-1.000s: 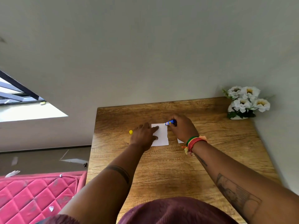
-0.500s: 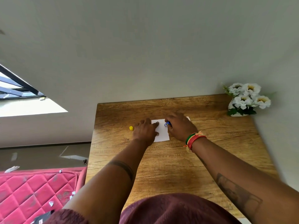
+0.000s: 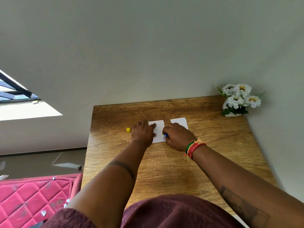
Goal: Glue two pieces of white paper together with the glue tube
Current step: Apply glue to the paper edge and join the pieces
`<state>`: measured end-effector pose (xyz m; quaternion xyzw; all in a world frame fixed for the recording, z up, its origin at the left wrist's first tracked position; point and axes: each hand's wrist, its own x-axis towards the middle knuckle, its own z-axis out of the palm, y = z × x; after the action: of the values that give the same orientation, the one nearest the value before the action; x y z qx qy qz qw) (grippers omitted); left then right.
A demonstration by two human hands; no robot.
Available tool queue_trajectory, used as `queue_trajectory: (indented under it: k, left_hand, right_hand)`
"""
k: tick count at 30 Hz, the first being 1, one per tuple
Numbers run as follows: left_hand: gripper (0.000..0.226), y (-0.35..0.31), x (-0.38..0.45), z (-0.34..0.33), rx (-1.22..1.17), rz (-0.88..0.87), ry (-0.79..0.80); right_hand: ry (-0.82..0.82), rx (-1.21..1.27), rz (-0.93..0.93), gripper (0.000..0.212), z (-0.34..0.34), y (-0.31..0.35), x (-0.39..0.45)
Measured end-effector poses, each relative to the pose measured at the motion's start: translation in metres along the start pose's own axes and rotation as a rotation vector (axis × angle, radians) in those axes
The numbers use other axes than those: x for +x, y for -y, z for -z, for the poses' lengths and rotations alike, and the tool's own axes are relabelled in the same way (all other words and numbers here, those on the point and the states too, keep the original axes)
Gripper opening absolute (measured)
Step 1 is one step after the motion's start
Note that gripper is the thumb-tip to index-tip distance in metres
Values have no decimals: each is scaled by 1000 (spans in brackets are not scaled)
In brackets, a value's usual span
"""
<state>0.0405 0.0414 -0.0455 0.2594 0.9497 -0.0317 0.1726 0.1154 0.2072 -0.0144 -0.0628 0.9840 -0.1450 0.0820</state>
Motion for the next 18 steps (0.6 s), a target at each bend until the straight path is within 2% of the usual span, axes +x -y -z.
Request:
queue_trajectory:
  k: [4, 9, 11, 13, 15, 18]
  left_hand:
    - [58, -1, -3, 1, -1, 18, 1]
    - [61, -9, -8, 3, 20, 52, -36]
    - [67, -13, -11, 2, 26, 89, -52]
    - [64, -16, -16, 2, 25, 116, -91]
    - [49, -16, -19, 0, 22, 82, -151]
    - [39, -10, -20, -3, 47, -112, -183]
  right_hand:
    - [18, 124, -76, 19, 2, -2, 0]
    - [-152, 398, -312, 16, 12, -16, 1]
    - [-186, 429, -338, 20, 14, -21, 1]
    - [-198, 426, -341, 22, 14, -22, 1]
    - [-208, 426, -347, 22, 12, -23, 2]
    - [-208, 415, -335, 20, 8, -23, 4]
